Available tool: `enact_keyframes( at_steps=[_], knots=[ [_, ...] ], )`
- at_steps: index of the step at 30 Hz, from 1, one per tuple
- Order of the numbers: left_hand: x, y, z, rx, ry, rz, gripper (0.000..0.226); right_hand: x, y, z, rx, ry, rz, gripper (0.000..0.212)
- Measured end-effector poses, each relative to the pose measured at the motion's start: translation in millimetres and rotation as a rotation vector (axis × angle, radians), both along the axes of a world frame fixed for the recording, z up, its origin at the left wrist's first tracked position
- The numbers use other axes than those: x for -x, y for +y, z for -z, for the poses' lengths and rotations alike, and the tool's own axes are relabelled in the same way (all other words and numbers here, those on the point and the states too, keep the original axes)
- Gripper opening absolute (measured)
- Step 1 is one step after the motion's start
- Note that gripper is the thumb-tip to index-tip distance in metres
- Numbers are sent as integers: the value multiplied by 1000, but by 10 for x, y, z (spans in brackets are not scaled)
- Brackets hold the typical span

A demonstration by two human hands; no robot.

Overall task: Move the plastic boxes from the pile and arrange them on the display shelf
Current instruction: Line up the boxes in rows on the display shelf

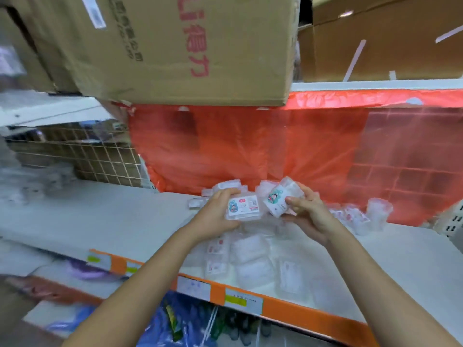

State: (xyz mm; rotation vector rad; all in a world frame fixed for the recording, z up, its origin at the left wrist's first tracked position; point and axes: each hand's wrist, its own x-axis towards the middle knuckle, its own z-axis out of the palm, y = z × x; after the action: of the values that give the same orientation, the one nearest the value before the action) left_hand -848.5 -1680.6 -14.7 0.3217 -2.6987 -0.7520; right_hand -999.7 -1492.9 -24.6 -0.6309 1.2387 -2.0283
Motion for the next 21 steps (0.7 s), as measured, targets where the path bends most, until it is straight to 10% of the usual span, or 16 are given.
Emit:
enact_keyframes(
  at_steps=[4,14,21],
  knots=[
    [-563,-304,-47,2,48,-168,73,-320,-544,-67,98,-194,-243,35],
    [-1875,-544,-113,57,80,-568,69,-1085,-1690,-69,-19,-254,-762,110],
    [-2645,-395,-27,71,89,-798,69,-1819,-2170,-29,-92,-147,-1038,107]
  ],
)
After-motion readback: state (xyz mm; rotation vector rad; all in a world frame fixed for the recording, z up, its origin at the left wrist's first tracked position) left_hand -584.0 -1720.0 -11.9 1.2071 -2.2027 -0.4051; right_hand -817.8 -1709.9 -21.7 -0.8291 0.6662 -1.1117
